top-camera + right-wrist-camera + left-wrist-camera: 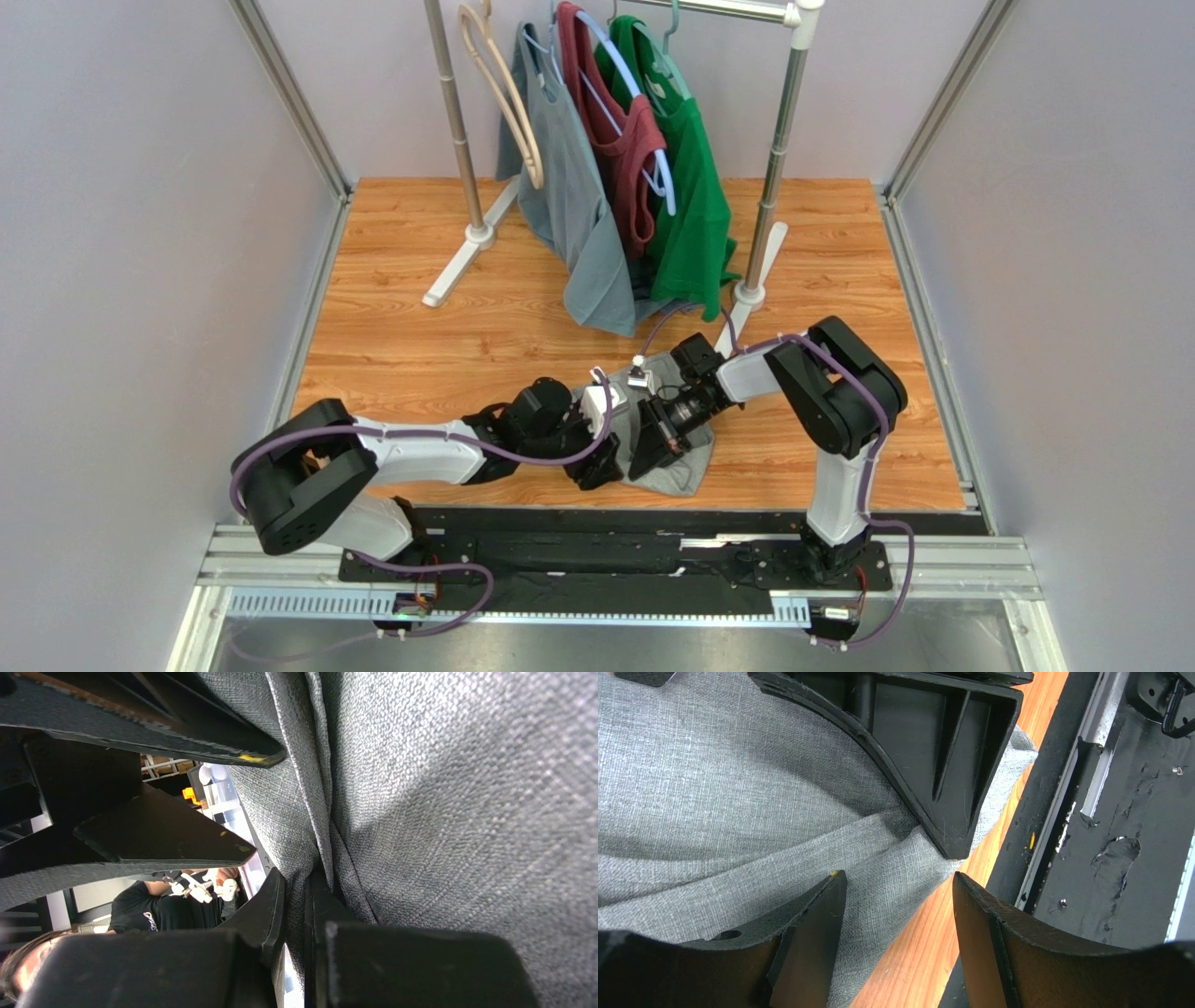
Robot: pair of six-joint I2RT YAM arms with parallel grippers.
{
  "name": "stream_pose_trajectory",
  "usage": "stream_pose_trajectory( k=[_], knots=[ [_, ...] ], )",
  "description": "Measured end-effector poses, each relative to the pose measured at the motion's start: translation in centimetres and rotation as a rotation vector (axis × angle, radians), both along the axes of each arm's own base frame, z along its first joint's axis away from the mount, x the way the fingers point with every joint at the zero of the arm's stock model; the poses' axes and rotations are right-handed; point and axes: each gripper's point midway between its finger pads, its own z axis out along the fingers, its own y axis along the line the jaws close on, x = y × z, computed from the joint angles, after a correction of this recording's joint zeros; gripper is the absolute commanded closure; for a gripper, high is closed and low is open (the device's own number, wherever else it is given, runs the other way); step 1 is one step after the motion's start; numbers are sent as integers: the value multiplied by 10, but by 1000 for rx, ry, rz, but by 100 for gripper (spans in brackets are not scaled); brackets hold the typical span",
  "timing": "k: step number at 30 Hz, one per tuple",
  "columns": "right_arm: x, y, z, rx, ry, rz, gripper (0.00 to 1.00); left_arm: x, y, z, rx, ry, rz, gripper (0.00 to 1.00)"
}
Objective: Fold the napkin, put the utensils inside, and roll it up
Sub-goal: Roll the napkin at the center of the board.
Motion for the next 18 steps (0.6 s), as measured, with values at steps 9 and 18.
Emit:
stream_pose_trajectory(
  k=[9,18],
  knots=[
    [0,-1,0,-4,9,-3,100,-4,-2,-2,9,-3,-12,41],
    [-1,-3,1,-16,26,-6,100,-5,-6,-3,49,-26,2,46]
  ],
)
